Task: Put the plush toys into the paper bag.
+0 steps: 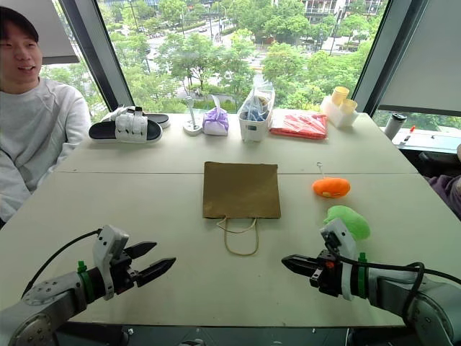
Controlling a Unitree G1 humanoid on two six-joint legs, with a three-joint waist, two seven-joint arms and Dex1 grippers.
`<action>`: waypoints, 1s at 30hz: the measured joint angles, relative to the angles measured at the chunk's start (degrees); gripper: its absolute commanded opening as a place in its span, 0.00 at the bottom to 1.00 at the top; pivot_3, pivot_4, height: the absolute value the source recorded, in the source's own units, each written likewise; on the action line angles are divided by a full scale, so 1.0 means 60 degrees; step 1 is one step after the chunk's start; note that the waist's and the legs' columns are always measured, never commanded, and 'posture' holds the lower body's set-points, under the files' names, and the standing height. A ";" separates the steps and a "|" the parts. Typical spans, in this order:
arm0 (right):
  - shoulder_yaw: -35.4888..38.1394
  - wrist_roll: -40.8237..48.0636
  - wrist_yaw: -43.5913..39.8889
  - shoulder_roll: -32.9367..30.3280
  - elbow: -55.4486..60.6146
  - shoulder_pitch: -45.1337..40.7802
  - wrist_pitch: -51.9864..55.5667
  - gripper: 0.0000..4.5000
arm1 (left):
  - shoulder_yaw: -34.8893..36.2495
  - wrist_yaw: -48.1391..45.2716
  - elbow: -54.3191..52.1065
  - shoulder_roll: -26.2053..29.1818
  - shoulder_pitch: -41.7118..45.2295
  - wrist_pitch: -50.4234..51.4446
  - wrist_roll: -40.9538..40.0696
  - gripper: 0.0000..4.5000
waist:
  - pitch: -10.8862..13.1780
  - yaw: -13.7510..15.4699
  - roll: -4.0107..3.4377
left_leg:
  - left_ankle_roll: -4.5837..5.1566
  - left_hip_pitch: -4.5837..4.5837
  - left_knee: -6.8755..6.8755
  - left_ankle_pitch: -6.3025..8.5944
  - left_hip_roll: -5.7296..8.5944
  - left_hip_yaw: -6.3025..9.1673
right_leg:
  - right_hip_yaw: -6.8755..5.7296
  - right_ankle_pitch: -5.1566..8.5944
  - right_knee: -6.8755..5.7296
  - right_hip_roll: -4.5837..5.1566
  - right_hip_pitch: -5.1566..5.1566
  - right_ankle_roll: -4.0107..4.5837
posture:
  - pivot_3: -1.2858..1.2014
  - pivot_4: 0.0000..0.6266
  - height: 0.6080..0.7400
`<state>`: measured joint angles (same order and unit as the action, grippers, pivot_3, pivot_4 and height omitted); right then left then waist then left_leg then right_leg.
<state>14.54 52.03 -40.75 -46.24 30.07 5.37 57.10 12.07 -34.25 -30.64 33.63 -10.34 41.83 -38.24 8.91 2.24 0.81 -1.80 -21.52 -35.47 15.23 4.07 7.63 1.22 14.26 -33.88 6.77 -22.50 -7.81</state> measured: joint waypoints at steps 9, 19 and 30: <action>-0.0044 0.0001 0.0194 0.0060 0.0001 0.0017 -0.0006 0.00 | 0.0028 0.0128 -0.0124 0.0029 0.0261 0.0282 -0.0382 0.99 | 0.0001 0.0001 0.0001 | 0.0000 0.0000 0.0002 0.0000 0.0000 0.0000 | 0.0000 0.0000 0.0000 0.0000 -0.0001 0.0000 | 0.52 0.24 1.00; -0.0090 0.0064 0.0358 0.0123 -0.0017 -0.0297 -0.0001 0.00 | -0.1433 -0.1430 0.1004 0.1974 0.2986 -0.1284 0.1449 0.99 | 0.0017 0.0042 0.0008 | -0.0004 0.0001 -0.0011 -0.0001 0.0010 -0.0013 | -0.0034 -0.0008 0.0024 -0.0007 -0.0005 0.0017 | 0.52 0.24 1.00; -0.0184 0.0038 0.1015 0.0653 0.0005 -0.0561 -0.0024 0.00 | -0.4928 -0.4566 0.5561 0.0756 0.6279 -0.6718 0.4923 0.99 | 0.0008 0.0024 -0.0013 | 0.0010 -0.0055 0.0057 0.0010 0.0011 -0.0035 | -0.0049 -0.0046 0.0093 -0.0001 -0.0045 -0.0017 | 0.52 0.24 1.00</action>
<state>13.43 52.25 -34.66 -42.32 30.10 2.00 56.95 -17.49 -61.65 2.73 38.16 27.34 1.53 -8.70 8.96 2.38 0.73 -1.74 -21.85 -35.13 15.29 4.13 7.42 0.92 13.98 -33.32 6.77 -22.77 -7.91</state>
